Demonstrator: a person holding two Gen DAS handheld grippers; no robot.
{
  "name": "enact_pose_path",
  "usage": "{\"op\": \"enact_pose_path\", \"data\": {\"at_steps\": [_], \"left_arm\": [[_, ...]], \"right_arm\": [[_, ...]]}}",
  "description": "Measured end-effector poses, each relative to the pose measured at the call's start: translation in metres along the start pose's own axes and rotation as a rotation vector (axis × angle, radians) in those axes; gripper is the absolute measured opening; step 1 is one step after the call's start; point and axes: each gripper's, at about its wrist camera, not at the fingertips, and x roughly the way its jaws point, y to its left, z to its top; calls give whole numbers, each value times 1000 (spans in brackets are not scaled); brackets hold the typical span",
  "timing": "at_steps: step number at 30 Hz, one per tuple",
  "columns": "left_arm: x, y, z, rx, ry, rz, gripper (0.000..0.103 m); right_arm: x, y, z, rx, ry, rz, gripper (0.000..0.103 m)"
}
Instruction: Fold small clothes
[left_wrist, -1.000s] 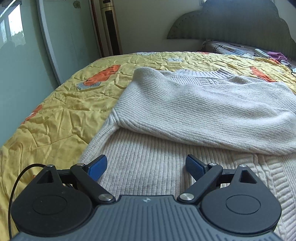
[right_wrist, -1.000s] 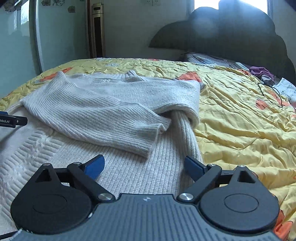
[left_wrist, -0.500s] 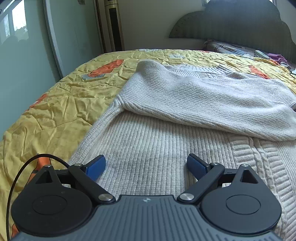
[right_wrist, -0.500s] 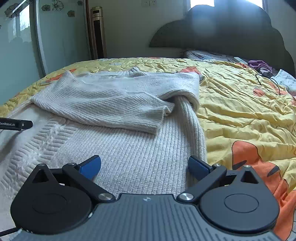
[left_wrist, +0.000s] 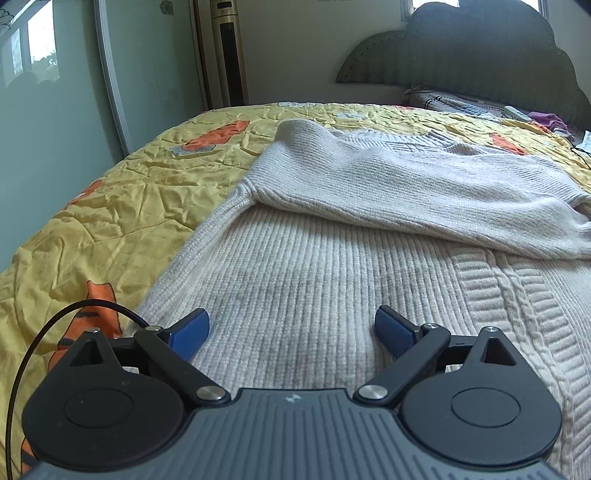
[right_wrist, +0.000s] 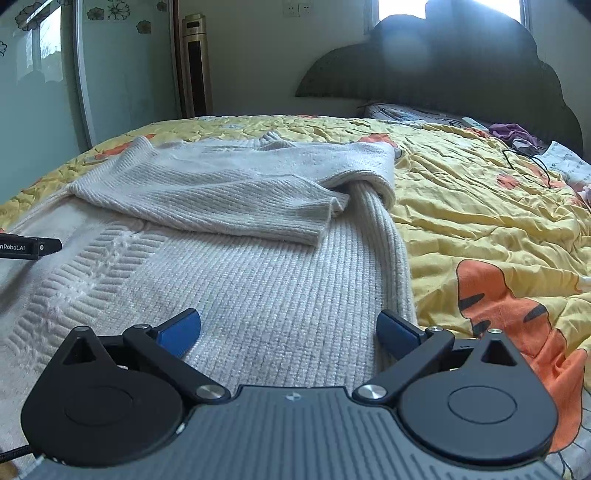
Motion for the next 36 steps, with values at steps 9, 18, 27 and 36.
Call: {"op": "enact_pose_path", "data": {"at_steps": [9, 18, 27, 36], "left_arm": [[-6, -1, -5, -6, -15, 13, 99], [-11, 0, -8, -10, -12, 17, 99], [-27, 4, -16, -19, 0, 3, 99], [-46, 11, -20, -40, 34, -38, 99]], "right_arm": [[-4, 7, -6, -23, -10, -23, 103], [-9, 8, -11, -20, -3, -17, 103], [-25, 10, -22, -26, -9, 2, 103], [-44, 13, -22, 9, -3, 87, 102]]}}
